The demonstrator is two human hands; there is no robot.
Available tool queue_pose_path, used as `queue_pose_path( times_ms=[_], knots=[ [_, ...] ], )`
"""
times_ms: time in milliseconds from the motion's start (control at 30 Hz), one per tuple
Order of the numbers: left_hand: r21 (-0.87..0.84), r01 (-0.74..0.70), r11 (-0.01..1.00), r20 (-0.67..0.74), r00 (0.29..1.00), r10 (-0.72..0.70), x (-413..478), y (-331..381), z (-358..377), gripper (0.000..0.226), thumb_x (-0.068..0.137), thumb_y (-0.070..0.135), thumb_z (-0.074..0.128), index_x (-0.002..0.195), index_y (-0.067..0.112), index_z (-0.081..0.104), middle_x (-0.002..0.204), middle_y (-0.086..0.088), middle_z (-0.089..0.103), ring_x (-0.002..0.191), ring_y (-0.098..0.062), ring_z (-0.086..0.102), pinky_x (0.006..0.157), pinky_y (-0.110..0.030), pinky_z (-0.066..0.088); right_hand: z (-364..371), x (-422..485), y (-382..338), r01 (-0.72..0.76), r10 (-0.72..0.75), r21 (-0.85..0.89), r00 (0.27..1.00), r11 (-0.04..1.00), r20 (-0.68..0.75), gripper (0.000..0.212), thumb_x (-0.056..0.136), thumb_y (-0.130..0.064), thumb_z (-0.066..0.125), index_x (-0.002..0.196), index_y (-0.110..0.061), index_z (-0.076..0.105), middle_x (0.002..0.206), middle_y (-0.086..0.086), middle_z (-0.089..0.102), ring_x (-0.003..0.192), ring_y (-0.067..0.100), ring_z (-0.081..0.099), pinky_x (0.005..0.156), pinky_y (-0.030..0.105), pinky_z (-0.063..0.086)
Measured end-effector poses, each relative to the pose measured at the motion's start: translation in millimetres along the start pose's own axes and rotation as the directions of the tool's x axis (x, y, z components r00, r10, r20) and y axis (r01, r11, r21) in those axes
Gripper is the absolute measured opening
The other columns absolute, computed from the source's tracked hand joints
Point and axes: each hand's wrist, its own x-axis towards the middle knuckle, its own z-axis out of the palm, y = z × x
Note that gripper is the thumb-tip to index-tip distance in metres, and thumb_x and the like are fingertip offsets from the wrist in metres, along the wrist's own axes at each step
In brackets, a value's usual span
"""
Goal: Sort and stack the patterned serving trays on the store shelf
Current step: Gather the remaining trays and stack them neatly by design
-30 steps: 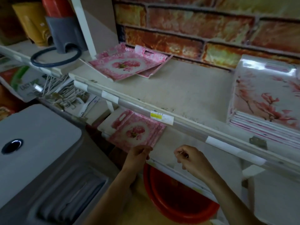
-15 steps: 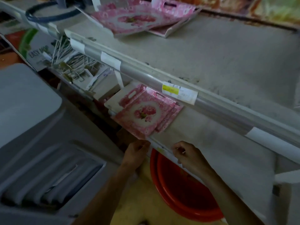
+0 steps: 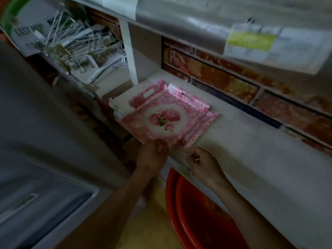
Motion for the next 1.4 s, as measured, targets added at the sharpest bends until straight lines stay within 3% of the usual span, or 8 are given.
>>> queue_pose_path(
  times_ms=[300, 500, 700, 800, 933, 1067, 1200, 1400],
  knots=[
    [0.369, -0.148, 0.918, -0.084, 0.978, 0.192, 80, -24, 10, 0.022, 0.083, 0.031, 0.055, 0.092, 0.019, 0.072, 0.097, -0.009, 0.072, 0.092, -0.028, 0.067, 0.082, -0.032, 0.054, 31, 73, 11, 0.151, -0.166, -0.111, 0.975, 0.982, -0.148, 0.025, 0.093, -0.02, 0.058, 0.117, -0.021, 0.064, 0.117, -0.002, 0.067, 0.103, 0.009, 0.062, 0.083, 0.018, 0.045],
    [0.609, 0.044, 0.792, -0.079, 0.997, 0.005, 144, -36, 10, 0.048, 0.089, 0.047, 0.043, 0.124, 0.016, 0.057, 0.137, -0.02, 0.049, 0.128, -0.037, 0.044, 0.107, -0.048, 0.037, 38, 112, 3, 0.135, -0.157, -0.234, 0.985, 0.963, -0.077, 0.042, 0.094, -0.031, 0.054, 0.132, -0.014, 0.053, 0.128, 0.011, 0.06, 0.114, 0.024, 0.058, 0.096, 0.032, 0.048],
    [0.567, 0.11, 0.817, -0.175, 0.984, -0.012, 183, -34, 8, 0.048, 0.083, 0.03, 0.055, 0.125, 0.007, 0.055, 0.137, -0.026, 0.042, 0.127, -0.043, 0.035, 0.103, -0.045, 0.034, 36, 137, 7, 0.04, -0.074, -0.282, 0.991, 0.958, -0.11, 0.035, 0.094, -0.028, 0.049, 0.124, -0.011, 0.048, 0.102, 0.009, 0.056, 0.088, 0.024, 0.061, 0.079, 0.035, 0.055],
    [0.537, 0.131, 0.833, -0.215, 0.977, -0.015, 195, -39, 6, 0.052, 0.081, 0.03, 0.055, 0.129, 0.01, 0.05, 0.143, -0.025, 0.037, 0.132, -0.043, 0.028, 0.106, -0.046, 0.031, 36, 144, 7, 0.025, -0.058, -0.301, 0.993, 0.953, -0.1, 0.035, 0.094, -0.024, 0.049, 0.127, -0.01, 0.046, 0.093, 0.007, 0.053, 0.067, 0.015, 0.059, 0.05, 0.023, 0.049],
    [0.529, 0.126, 0.839, -0.217, 0.976, -0.01, 200, -47, 5, 0.059, 0.081, 0.035, 0.056, 0.132, 0.009, 0.044, 0.14, -0.025, 0.039, 0.128, -0.044, 0.032, 0.103, -0.047, 0.033, 39, 153, 8, -0.031, 0.006, -0.258, 0.995, 0.966, -0.099, 0.039, 0.092, -0.015, 0.052, 0.13, -0.01, 0.043, 0.119, 0.016, 0.048, 0.062, 0.014, 0.056, 0.027, 0.012, 0.032],
    [0.494, 0.149, 0.857, -0.239, 0.97, -0.031, 190, -42, 7, 0.061, 0.08, 0.035, 0.06, 0.132, 0.009, 0.042, 0.136, -0.025, 0.038, 0.124, -0.043, 0.031, 0.102, -0.046, 0.032, 35, 151, 9, -0.051, 0.035, -0.151, 0.993, 0.987, -0.111, 0.044, 0.093, -0.006, 0.048, 0.135, -0.016, 0.039, 0.104, 0.003, 0.044, 0.072, 0.014, 0.054, 0.039, 0.016, 0.041],
    [0.499, 0.222, 0.838, -0.253, 0.962, -0.104, 174, -33, 5, 0.064, 0.081, 0.038, 0.062, 0.134, 0.007, 0.041, 0.134, -0.028, 0.039, 0.123, -0.042, 0.036, 0.106, -0.044, 0.028, 25, 145, 3, -0.041, 0.003, -0.146, 0.968, 0.988, -0.249, 0.05, 0.087, -0.005, 0.05, 0.133, -0.026, 0.043, 0.138, 0.013, 0.04, 0.116, 0.029, 0.049, 0.083, 0.03, 0.048],
    [0.469, 0.28, 0.838, -0.145, 0.96, -0.24, 155, -27, 9, 0.069, 0.084, 0.035, 0.054, 0.142, 0.006, 0.033, 0.14, -0.026, 0.04, 0.127, -0.048, 0.04, 0.104, -0.055, 0.035, -1, 121, 3, -0.004, -0.04, -0.11, 0.917, 0.994, -0.397, 0.046, 0.087, -0.004, 0.046, 0.125, -0.031, 0.049, 0.134, 0.008, 0.045, 0.098, 0.029, 0.06, 0.082, 0.035, 0.051]
  ],
)
